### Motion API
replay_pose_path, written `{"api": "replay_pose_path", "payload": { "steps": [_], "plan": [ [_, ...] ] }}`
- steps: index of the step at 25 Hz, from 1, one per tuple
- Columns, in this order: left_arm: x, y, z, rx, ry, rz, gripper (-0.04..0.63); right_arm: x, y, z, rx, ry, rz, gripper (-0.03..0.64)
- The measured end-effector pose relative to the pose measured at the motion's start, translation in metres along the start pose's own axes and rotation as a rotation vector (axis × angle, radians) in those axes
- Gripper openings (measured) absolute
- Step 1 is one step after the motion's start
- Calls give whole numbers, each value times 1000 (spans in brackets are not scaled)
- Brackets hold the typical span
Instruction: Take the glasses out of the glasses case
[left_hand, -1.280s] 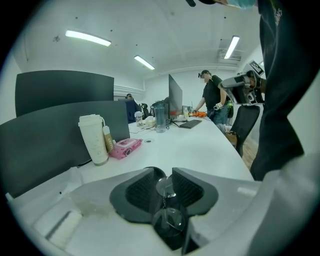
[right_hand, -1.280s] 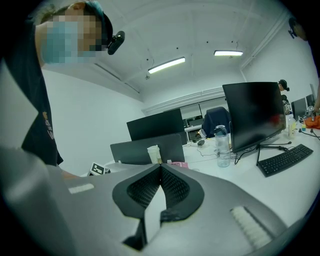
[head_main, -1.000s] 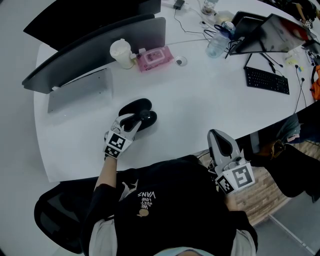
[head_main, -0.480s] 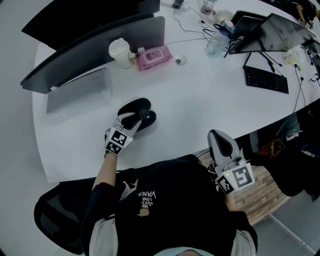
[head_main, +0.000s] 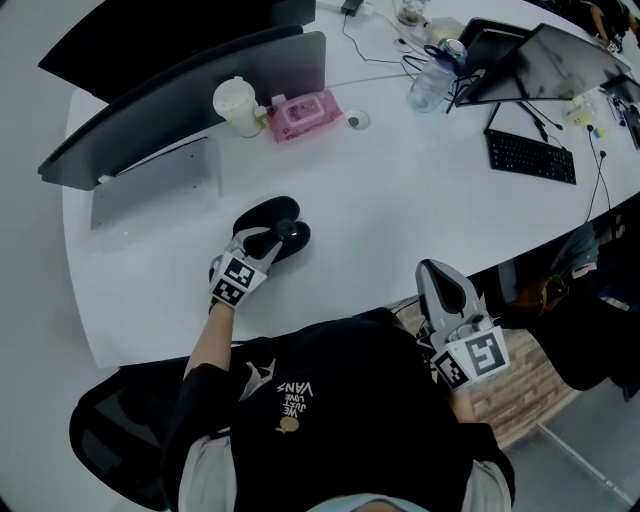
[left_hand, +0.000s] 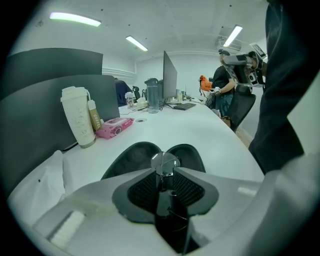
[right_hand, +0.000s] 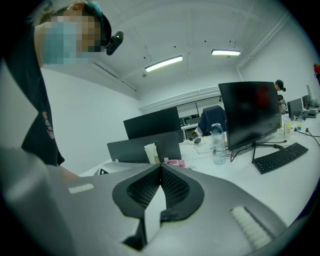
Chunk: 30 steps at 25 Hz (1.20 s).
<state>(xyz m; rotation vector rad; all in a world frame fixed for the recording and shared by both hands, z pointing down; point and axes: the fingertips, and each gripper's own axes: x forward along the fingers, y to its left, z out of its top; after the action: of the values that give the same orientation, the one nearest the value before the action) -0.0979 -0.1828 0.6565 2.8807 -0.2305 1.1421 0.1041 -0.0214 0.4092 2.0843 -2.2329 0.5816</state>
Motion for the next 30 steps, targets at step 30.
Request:
{"api": "replay_pose_path", "payload": {
  "steps": [30],
  "plan": [
    [-5, 3, 3, -20, -13, 30, 8, 3, -3, 2, -4, -2, 27, 0]
  ]
}}
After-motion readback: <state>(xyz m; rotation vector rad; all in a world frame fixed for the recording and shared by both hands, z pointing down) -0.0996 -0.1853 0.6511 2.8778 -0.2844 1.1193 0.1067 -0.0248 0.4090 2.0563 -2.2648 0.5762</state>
